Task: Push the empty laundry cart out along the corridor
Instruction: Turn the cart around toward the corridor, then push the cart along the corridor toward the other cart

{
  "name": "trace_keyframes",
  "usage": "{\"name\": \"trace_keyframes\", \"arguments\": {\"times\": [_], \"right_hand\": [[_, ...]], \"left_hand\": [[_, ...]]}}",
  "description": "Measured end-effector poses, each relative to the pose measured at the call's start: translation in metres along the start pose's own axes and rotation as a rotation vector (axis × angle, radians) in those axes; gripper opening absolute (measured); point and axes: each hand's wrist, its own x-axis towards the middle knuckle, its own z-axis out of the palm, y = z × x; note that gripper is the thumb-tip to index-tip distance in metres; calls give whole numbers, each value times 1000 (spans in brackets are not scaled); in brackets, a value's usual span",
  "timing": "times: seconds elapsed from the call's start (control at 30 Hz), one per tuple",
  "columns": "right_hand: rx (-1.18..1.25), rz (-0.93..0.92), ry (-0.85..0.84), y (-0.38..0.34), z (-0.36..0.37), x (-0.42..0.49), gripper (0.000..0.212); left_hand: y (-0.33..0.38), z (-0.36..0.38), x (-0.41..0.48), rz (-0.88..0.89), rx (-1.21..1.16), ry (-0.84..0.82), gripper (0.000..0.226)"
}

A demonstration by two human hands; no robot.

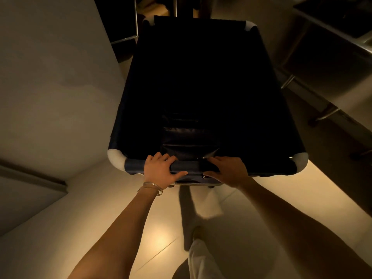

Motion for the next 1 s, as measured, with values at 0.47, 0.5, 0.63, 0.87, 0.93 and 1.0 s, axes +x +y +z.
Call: {"name": "trace_keyframes", "arguments": {"times": [0.47, 0.5, 0.63, 0.87, 0.93, 1.0], "right_hand": [[-27, -132, -120, 105, -8, 149, 56], [-39, -151, -127, 112, -8, 160, 57], [-78, -206, -155, 136, -9, 208, 59], [-131, -197, -211, 173, -14, 300, 62], [-167, -158, -245, 181, -17, 323, 67], [-195, -123, -280, 187, -16, 345, 64]], "left_hand": [[-21, 27, 144, -93, 32, 7, 58], [-24, 29, 154, -95, 35, 11, 58], [-38, 37, 197, -122, 54, 0, 59], [-66, 49, 277, -176, 47, -6, 60], [-74, 53, 298, -186, 44, 3, 59], [-82, 57, 318, -201, 40, 8, 58]]}}
